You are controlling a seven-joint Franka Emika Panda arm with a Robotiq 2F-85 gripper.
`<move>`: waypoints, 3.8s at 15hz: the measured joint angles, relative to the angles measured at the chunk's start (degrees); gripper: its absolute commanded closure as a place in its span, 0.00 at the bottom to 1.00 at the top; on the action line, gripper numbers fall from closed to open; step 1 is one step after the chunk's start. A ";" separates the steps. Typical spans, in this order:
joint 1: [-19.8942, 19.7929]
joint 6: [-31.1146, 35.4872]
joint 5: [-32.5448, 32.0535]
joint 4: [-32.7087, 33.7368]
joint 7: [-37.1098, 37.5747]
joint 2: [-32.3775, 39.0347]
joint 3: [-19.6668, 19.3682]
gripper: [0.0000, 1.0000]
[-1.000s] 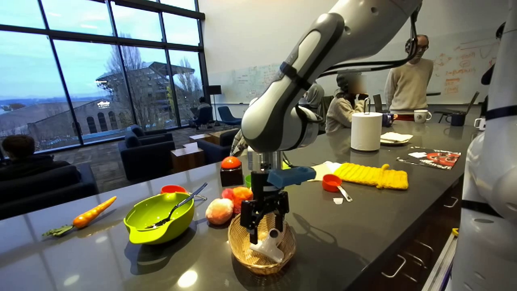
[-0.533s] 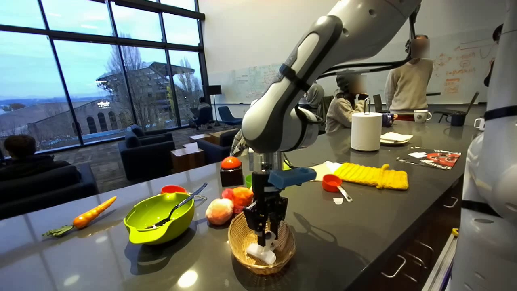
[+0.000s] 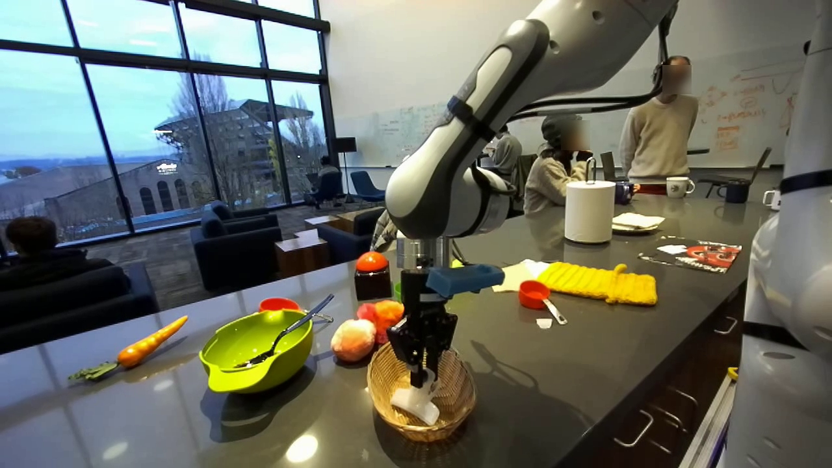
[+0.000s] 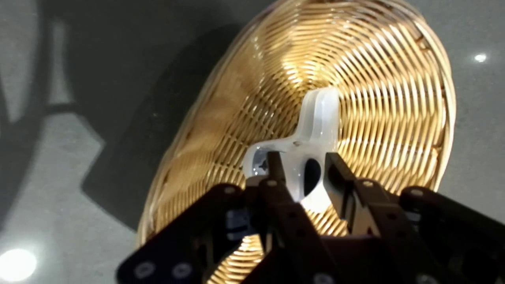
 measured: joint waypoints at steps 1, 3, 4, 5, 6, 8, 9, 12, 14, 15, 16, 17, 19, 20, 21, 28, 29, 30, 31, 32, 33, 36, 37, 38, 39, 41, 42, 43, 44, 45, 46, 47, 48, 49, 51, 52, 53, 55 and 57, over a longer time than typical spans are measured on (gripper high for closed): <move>0.01 0.00 0.06 0.13 0.00 -0.02 0.00 0.92; 0.01 -0.02 0.14 0.32 0.00 -0.06 0.00 0.93; 0.01 -0.05 0.17 0.42 0.00 -0.07 0.00 0.94; 0.02 -0.07 0.27 0.52 0.00 -0.13 0.00 0.94; 0.03 -0.08 0.40 0.60 0.00 -0.22 0.00 0.95; 0.06 -0.10 0.53 0.82 0.02 -0.59 0.04 0.98; 0.10 -0.14 0.54 0.87 0.08 -0.99 0.09 0.96; 0.10 -0.16 0.54 0.62 0.27 -1.98 0.09 0.96; 0.10 -0.30 0.54 0.32 0.50 -3.11 0.09 0.96; 0.12 -0.44 0.51 0.14 0.72 -3.83 0.11 0.96; 0.16 -0.64 0.42 -0.04 1.09 -4.65 0.14 0.96; 0.23 -0.86 0.30 -0.18 1.42 -5.54 0.16 0.96; 0.28 -1.65 -0.53 -0.39 2.61 -7.62 0.29 0.96; 0.28 -2.08 -1.14 -0.54 3.60 -8.95 0.37 0.96; 0.26 -2.29 -2.42 -0.78 5.02 -10.37 0.43 0.96; -2.36 -3.00 -17.35 -0.89 16.05 -19.39 1.50 0.96; -3.32 -3.03 -19.93 -0.23 17.44 -19.80 1.94 0.96; -4.38 -3.06 -22.60 0.63 18.90 -19.85 2.44 0.96; -5.55 -3.13 -25.42 1.62 20.47 -19.72 3.01 0.96; -6.82 -3.32 -28.50 2.74 22.06 -19.40 3.69 0.96; -8.05 -3.68 -31.62 3.96 23.56 -18.86 4.36 0.96; -10.91 -5.74 -40.06 8.34 27.33 -15.94 5.77 0.96; -11.49 -6.38 -42.06 9.92 28.05 -14.63 5.83 0.96; -11.94 -6.92 -43.70 11.51 28.44 -13.26 5.77 0.96; -12.35 -7.42 -45.24 13.18 28.73 -11.77 5.60 0.96; -12.82 -8.28 -48.28 16.64 29.38 -8.55 4.95 0.96; -12.87 -8.62 -49.60 18.38 29.57 -6.83 4.40 0.96; -12.89 -8.89 -50.72 20.06 29.68 -5.09 3.75 0.96; -12.88 -9.07 -51.80 21.67 29.86 -3.36 3.03 0.96; -12.87 -9.18 -52.78 23.21 30.01 -1.59 2.26 0.96; -12.78 -9.20 -53.43 24.81 30.07 0.32 1.34 0.96; -12.65 -9.20 -53.53 26.18 30.06 1.94 0.47 0.96; -12.43 -9.19 -53.53 27.68 30.05 3.63 -0.42 0.96; -12.16 -9.18 -53.53 29.16 30.00 5.19 -1.26 0.96; -11.36 -9.18 -53.48 32.14 29.81 7.92 -2.71 0.96; -10.84 -9.18 -53.48 33.63 29.73 9.18 -3.31 0.96; -10.28 -9.18 -53.44 35.08 29.61 10.36 -3.87 0.96; -9.23 -9.18 -52.91 37.79 29.42 12.70 -4.93 0.96; -8.42 -9.19 -52.65 40.12 29.40 15.27 -6.20 0.96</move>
